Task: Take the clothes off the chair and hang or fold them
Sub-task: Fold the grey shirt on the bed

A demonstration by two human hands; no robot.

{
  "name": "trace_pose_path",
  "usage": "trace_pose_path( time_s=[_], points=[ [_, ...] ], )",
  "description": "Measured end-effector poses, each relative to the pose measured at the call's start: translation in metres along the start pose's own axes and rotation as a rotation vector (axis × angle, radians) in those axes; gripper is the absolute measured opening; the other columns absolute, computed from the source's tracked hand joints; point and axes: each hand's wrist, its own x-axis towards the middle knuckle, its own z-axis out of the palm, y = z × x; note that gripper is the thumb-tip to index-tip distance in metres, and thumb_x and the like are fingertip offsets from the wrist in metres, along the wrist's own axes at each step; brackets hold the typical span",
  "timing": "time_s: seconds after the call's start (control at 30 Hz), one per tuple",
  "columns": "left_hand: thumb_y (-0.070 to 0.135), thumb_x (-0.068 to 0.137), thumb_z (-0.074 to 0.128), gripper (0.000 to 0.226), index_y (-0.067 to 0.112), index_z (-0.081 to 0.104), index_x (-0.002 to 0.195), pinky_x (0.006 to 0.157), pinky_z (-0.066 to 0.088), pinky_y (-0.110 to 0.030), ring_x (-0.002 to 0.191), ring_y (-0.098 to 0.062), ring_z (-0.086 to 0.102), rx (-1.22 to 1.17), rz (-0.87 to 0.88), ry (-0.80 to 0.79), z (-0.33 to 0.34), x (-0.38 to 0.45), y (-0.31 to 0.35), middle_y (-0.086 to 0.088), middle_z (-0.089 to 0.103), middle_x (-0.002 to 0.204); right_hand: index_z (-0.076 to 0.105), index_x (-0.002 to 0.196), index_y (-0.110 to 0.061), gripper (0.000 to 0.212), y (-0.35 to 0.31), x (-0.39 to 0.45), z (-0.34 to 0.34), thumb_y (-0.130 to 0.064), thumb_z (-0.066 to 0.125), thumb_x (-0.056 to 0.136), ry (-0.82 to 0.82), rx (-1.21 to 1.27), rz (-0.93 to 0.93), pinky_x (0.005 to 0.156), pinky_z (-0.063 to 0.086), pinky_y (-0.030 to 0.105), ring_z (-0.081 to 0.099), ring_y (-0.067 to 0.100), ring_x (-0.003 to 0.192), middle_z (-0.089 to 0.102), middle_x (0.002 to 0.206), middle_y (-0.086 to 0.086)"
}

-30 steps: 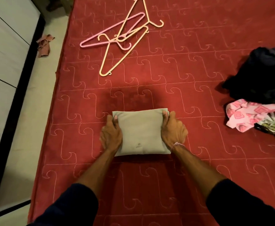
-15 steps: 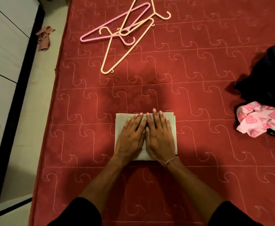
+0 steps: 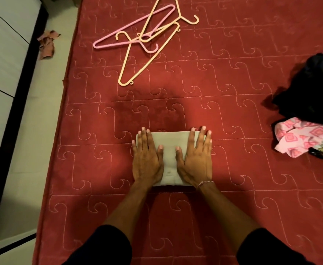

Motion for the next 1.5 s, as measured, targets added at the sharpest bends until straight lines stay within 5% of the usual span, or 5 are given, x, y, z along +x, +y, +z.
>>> trace_pose_path(
  time_s=[0.5,0.73,1.0,1.27,1.5],
  points=[
    [0.034,0.088,0.072,0.059,-0.001,0.047,0.128,0.086,0.053,-0.039,0.111,-0.036,0.062,-0.505,-0.730,-0.169,-0.062,0.003,-0.011,-0.016,0.062,0.123,0.008,0.159,-0.008,0.084,-0.069,-0.041,-0.012,-0.053,0.039,0.095,-0.244,0.103,-0.217,0.124,-0.005,0.049,-0.005,0.035,0.154,-0.004,0.167,0.017],
    [0.019,0.087,0.076,0.015,0.006,0.073,0.091,0.068,0.059,-0.032,0.078,-0.019,0.070,-1.057,-0.517,-0.215,-0.082,-0.003,-0.022,-0.009,0.074,0.089,0.045,0.138,-0.012,0.088,-0.106,-0.055,-0.027,-0.069,0.050,0.071,-0.064,0.140,-0.158,0.091,0.048,0.036,0.048,0.026,0.111,0.049,0.131,0.011],
    [0.031,0.096,0.062,0.023,0.016,0.078,0.102,0.086,0.052,-0.040,0.096,-0.026,0.068,-1.262,-0.289,-0.360,-0.101,-0.011,-0.026,-0.010,0.075,0.102,0.062,0.099,-0.010,0.021,-0.106,-0.039,-0.067,-0.028,0.058,0.091,0.116,0.379,0.100,0.063,0.041,0.033,0.062,0.028,0.080,0.067,0.091,0.008],
    [0.059,0.097,0.045,0.059,0.006,0.061,0.119,0.074,0.059,-0.033,0.093,-0.025,0.070,-1.393,-0.557,-0.375,-0.083,-0.020,-0.016,-0.017,0.070,0.113,0.061,0.072,-0.008,0.019,-0.073,-0.045,-0.126,-0.005,0.058,0.090,-0.048,1.439,0.337,0.053,0.041,0.028,0.052,0.017,0.057,0.058,0.063,0.006],
    [0.047,0.103,0.043,0.051,0.008,0.076,0.102,0.084,0.057,-0.035,0.098,-0.026,0.072,-1.488,-0.496,-0.386,-0.075,-0.031,-0.020,-0.015,0.075,0.103,0.055,0.075,-0.013,0.021,0.006,-0.066,-0.107,0.001,0.045,0.088,-0.231,1.475,0.485,0.053,0.044,0.025,0.056,0.012,0.059,0.062,0.067,-0.004]
  ],
)
